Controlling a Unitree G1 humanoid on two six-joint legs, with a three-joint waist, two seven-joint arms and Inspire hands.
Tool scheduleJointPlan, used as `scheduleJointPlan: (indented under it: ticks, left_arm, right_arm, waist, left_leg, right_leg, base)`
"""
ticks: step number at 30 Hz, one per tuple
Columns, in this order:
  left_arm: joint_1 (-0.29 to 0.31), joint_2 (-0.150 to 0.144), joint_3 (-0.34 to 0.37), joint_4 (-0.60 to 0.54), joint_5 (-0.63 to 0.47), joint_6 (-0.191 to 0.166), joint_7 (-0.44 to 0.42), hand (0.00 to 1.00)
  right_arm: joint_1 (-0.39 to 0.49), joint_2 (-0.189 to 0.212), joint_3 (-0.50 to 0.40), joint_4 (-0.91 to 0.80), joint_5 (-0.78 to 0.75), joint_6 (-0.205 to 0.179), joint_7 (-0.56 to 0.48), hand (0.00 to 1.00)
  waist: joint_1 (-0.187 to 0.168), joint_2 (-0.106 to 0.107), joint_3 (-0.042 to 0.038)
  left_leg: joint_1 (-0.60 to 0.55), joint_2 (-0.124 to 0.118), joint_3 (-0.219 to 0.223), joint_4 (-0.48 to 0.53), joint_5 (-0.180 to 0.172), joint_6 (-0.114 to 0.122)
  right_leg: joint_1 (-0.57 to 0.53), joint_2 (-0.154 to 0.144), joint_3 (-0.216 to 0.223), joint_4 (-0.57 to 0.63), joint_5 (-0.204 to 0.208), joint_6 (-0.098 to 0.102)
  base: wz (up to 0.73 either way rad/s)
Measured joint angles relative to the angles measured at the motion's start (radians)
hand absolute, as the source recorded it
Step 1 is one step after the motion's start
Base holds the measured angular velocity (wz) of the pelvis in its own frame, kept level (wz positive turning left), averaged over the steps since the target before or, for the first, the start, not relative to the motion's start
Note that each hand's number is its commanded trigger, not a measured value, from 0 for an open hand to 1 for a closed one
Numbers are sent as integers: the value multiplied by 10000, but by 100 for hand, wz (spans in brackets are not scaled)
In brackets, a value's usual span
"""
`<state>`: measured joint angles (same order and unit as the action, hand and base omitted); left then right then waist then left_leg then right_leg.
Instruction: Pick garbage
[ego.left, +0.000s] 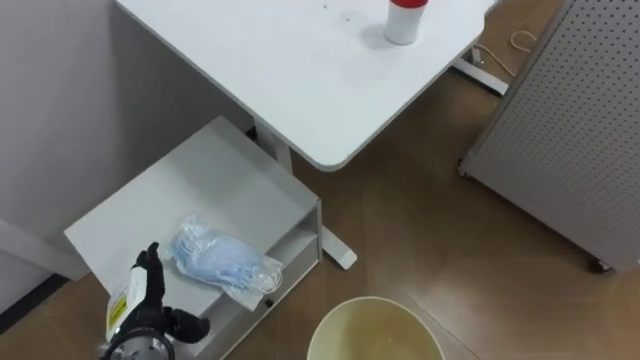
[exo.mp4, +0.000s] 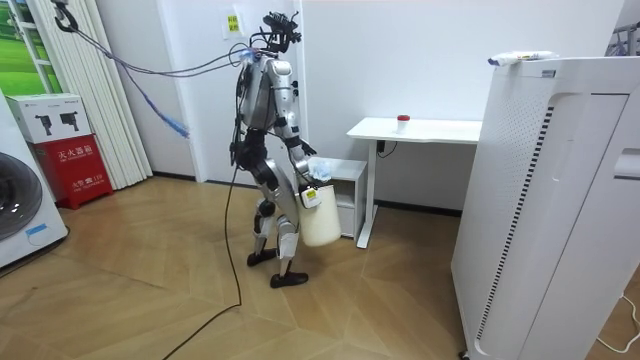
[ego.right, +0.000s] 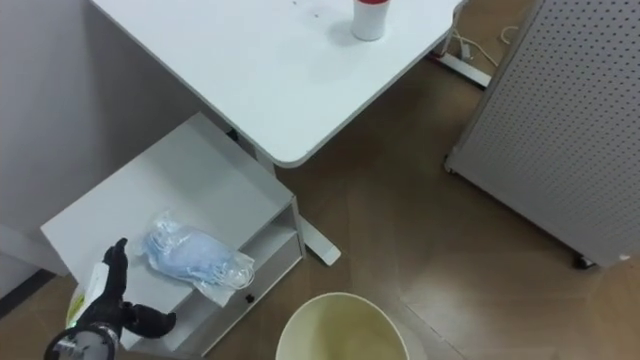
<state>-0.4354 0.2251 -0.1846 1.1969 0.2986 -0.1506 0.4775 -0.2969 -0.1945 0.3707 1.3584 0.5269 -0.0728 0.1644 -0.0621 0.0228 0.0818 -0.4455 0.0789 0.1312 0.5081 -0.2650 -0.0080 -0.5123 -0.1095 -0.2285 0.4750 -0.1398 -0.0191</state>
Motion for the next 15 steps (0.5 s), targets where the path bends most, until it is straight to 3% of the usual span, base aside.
scheduleJointPlan:
  ticks: [5,15]
  left_arm:
    - [-415,70,-82,200,599,352,2,0]
    - [-996,301,-73,191,2008,407,846,0]
  right_arm:
    - [-105,-36,1,-38,231,-15,-9,100]
    - [-149,-36,1,-354,598,-44,-233,100]
  waist:
    - [-198,36,22]
    - [-438,64,50]
  left_leg:
    - [-464,-5,18,212,-34,49]
    - [-1311,60,44,810,-86,91]
  right_leg:
    - [-470,-104,13,274,10,-13]
    - [-1244,-104,80,653,16,-58]
  base:
    - [1]
    - [0]
